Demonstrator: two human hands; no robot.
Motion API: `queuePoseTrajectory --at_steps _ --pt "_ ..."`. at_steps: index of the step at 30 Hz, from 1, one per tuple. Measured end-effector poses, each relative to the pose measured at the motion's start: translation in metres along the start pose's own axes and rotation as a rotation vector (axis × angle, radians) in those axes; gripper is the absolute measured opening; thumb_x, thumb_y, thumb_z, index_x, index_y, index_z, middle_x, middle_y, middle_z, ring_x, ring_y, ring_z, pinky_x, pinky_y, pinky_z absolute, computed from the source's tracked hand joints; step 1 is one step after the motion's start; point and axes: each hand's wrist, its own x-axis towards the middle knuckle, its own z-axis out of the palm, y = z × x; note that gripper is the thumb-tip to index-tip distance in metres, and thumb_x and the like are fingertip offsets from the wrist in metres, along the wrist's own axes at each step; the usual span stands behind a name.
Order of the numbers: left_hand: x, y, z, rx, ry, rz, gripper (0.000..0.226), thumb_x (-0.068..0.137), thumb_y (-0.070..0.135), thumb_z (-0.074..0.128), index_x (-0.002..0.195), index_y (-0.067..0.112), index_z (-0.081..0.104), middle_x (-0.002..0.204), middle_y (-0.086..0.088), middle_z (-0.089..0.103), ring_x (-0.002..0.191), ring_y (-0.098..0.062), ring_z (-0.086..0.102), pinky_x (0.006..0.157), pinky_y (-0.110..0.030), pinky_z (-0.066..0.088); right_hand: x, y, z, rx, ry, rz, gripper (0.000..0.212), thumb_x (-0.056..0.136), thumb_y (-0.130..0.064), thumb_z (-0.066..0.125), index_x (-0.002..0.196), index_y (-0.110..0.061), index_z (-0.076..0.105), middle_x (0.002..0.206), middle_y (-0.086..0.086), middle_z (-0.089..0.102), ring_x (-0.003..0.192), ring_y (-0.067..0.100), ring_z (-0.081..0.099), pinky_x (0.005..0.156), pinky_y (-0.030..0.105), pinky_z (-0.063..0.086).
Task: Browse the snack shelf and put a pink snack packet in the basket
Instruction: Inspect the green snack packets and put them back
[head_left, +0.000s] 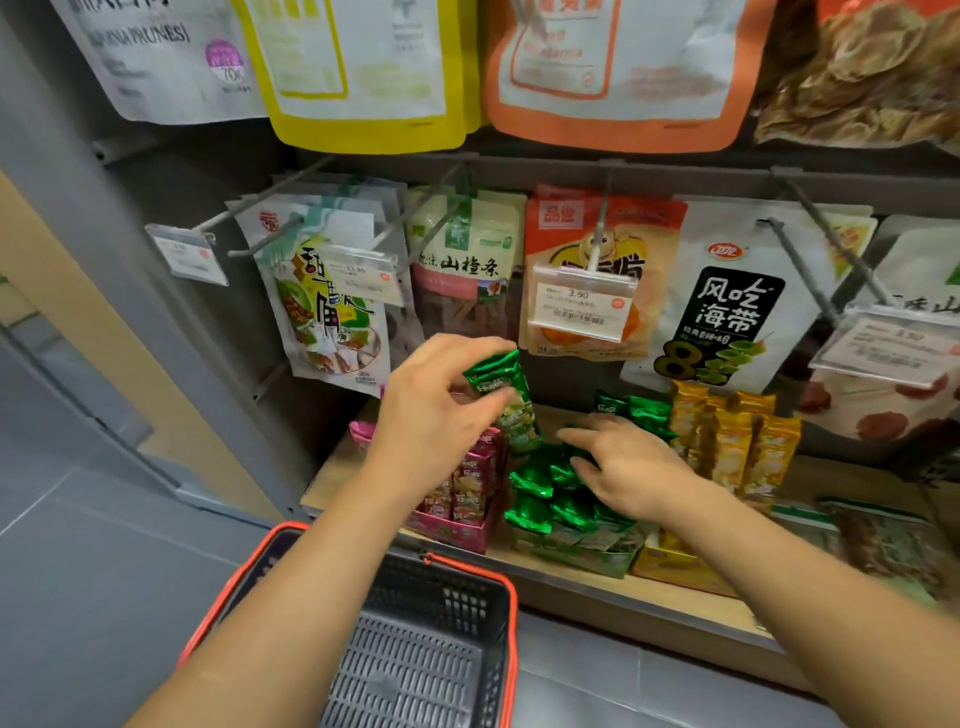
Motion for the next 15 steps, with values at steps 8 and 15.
queuePoseTrajectory --at_steps 8,15 --pt "-0.001 -0.018 0.048 0.162 -0.306 -0.074 0.040 0.080 0.018 0.077 0.118 0.028 0.069 0.108 0.007 0.062 0.096 -0.010 0.060 0.091 -0.014 0.043 -0.006 0.008 0.009 -0.003 0.112 0.010 0.044 0.096 -0.037 0.043 0.140 -0.039 0.041 0.148 -0.009 0.042 0.144 0.020 0.017 0.106 0.051 0.031" --pt "-0.006 -0.034 0.079 0.165 -0.521 -0.197 0.037 0.093 0.013 0.060 0.129 0.020 0.061 0.128 -0.001 0.054 0.120 -0.015 0.051 0.104 -0.015 0.031 -0.010 0.016 0.011 0.127 0.170 0.020 0.051 0.098 -0.038 0.044 0.147 -0.032 0.033 0.151 -0.003 0.038 0.136 0.024 0.036 0.107 0.039 0.038"
